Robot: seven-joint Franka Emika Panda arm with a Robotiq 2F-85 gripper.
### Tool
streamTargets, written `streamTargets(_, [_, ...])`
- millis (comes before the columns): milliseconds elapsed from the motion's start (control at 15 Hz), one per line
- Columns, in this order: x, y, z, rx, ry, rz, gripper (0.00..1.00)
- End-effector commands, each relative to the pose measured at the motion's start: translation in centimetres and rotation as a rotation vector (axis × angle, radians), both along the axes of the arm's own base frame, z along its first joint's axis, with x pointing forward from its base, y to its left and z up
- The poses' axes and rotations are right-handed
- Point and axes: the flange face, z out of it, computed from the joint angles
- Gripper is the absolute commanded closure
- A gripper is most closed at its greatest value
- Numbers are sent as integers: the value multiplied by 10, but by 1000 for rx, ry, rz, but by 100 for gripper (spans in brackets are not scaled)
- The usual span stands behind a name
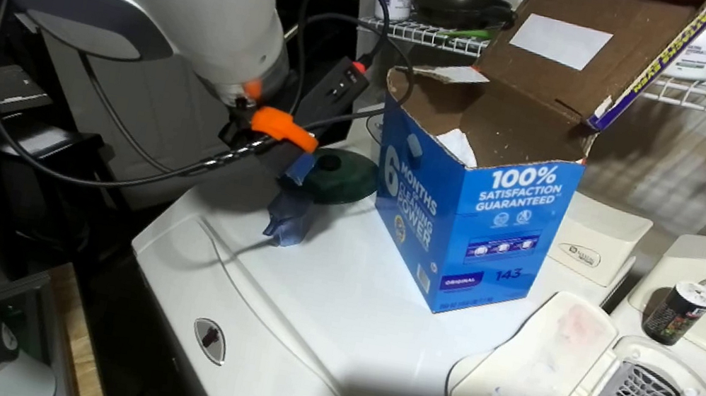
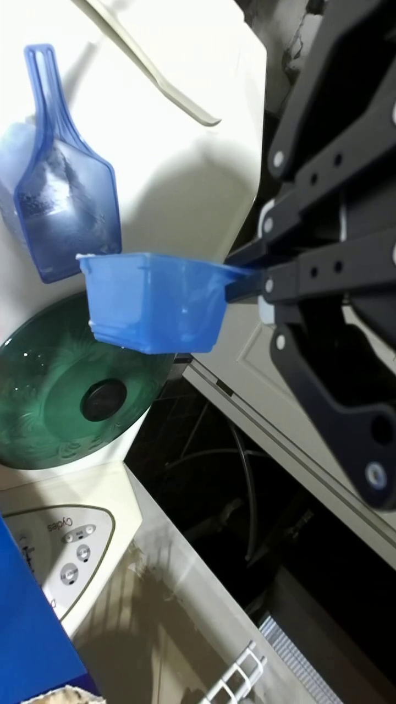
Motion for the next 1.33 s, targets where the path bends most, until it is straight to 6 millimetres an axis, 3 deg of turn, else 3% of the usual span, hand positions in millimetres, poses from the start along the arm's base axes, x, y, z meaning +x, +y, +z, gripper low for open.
streamTargets(0, [-3,-1,7,51,-5,-3,98])
streamTargets(333, [-2,-8,16,116,3,-17,98])
streamTargets(667, [3,-22,38,245,15,-70,98])
streamTargets(1267, [21,-61,66,533,160,-318,98])
